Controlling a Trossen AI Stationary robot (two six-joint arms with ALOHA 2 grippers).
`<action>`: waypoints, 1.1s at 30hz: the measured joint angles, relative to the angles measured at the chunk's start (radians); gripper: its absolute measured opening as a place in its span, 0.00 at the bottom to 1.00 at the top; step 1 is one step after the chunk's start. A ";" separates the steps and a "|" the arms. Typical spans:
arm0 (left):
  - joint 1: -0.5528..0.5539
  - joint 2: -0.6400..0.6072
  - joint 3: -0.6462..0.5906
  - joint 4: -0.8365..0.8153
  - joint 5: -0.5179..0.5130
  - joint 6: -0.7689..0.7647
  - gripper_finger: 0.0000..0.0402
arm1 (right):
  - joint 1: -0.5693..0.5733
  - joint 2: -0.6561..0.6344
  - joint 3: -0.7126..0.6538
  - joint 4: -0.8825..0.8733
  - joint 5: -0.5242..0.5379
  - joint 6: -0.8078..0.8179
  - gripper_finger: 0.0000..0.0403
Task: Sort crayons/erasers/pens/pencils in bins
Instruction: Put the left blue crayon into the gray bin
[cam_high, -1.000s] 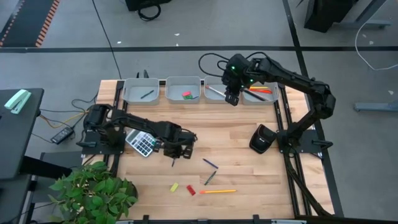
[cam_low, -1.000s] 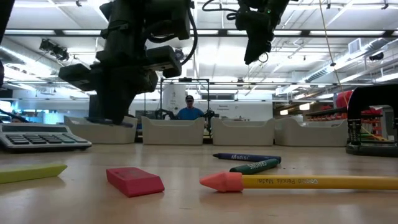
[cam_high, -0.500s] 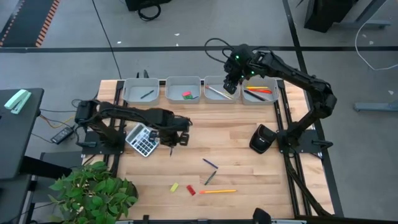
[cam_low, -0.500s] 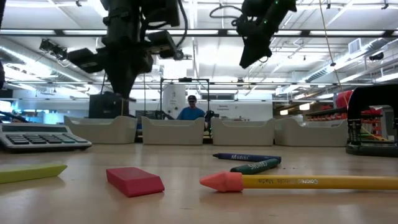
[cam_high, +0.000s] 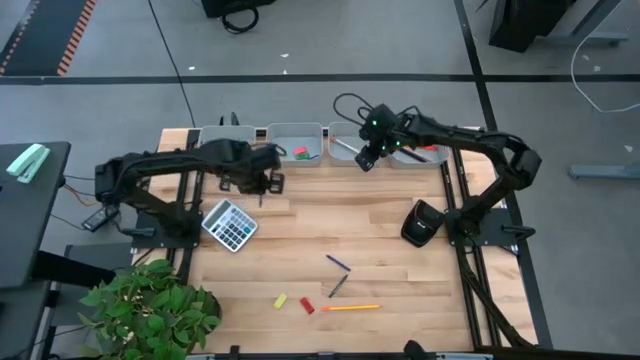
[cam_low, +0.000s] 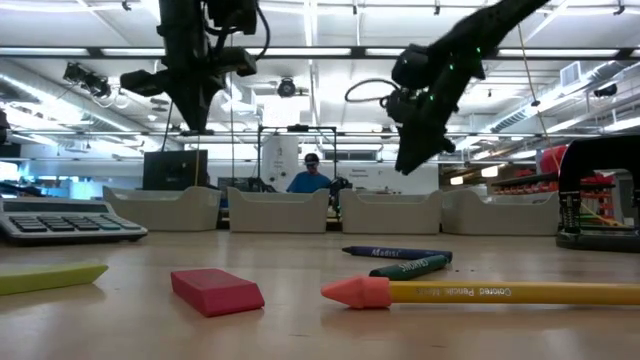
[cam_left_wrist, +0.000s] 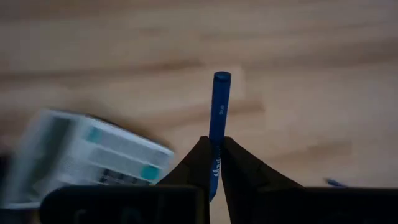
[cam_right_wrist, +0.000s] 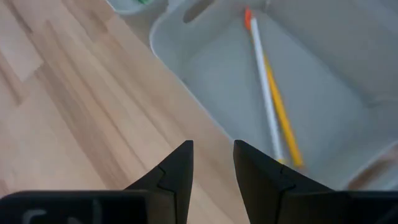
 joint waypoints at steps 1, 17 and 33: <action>0.021 -0.005 0.006 -0.019 -0.015 0.035 0.08 | 0.000 0.000 -0.032 0.041 -0.001 0.029 0.31; 0.362 -0.010 0.075 -0.064 -0.296 0.881 0.10 | 0.066 0.000 -0.314 0.607 0.031 0.638 0.31; 0.507 0.161 0.074 0.006 -0.404 1.119 0.09 | 0.248 0.000 0.010 0.088 -0.431 0.325 0.31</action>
